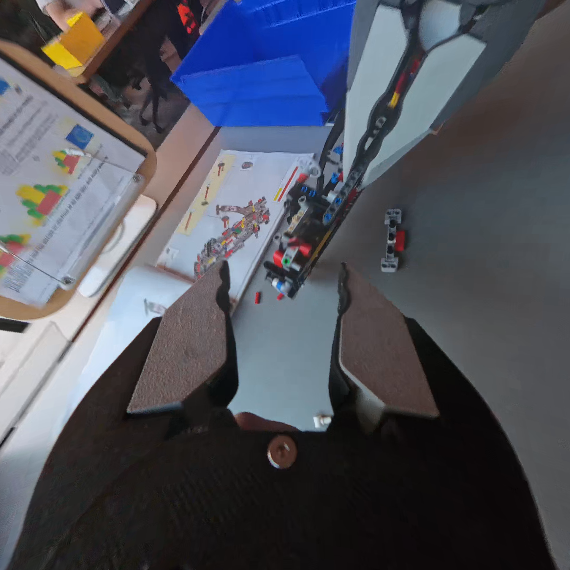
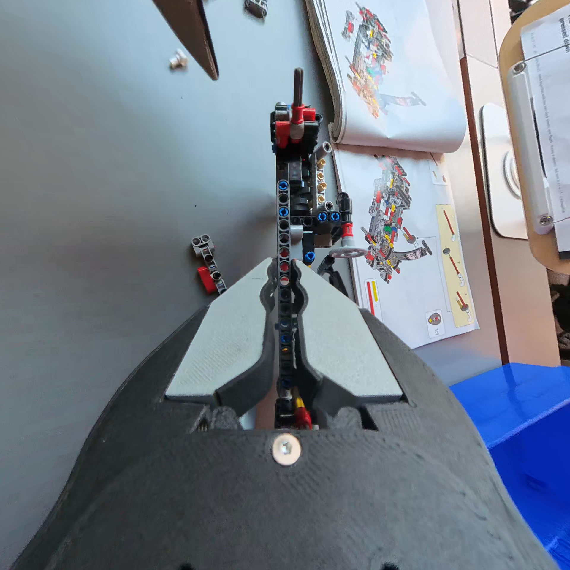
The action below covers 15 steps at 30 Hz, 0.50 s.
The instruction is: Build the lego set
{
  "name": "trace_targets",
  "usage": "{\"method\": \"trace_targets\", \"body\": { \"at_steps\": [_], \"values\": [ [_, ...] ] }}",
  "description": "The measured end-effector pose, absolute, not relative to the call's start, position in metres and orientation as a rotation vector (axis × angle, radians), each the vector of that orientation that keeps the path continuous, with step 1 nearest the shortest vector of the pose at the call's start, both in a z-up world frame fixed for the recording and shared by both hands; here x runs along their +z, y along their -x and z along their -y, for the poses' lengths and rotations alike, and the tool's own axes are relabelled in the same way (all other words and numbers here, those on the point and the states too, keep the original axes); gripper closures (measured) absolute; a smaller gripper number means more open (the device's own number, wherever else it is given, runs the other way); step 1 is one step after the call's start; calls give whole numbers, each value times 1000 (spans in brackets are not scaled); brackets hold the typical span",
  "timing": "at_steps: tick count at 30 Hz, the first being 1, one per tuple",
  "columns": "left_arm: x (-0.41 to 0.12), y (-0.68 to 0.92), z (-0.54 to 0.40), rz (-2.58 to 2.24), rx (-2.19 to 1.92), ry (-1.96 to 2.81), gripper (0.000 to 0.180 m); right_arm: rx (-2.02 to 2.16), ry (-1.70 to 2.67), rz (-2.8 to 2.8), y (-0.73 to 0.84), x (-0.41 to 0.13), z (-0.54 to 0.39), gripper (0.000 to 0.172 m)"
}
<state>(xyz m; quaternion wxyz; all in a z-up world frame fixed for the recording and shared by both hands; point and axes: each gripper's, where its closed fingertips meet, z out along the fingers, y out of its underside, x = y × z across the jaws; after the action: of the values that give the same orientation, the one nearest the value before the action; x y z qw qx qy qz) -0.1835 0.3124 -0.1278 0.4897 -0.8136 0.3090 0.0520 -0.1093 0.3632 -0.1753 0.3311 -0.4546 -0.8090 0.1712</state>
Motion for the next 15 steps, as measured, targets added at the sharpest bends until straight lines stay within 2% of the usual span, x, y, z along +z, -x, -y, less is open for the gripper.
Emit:
{"method": "trace_targets", "body": {
  "at_steps": [2,7,10,15],
  "values": [
    [-143,188,-313,-694,-55,1991,110,489,1170,2113,109,-172,-361,167],
    [-180,196,-340,-601,-300,1981,131,580,1156,2074,106,-164,-360,167],
    [-169,179,-341,-610,-463,1872,143,659,1149,2065,102,-160,-356,167],
    [-141,165,-344,-660,-545,1815,138,781,1103,2026,95,-147,-360,167]
  ]
}}
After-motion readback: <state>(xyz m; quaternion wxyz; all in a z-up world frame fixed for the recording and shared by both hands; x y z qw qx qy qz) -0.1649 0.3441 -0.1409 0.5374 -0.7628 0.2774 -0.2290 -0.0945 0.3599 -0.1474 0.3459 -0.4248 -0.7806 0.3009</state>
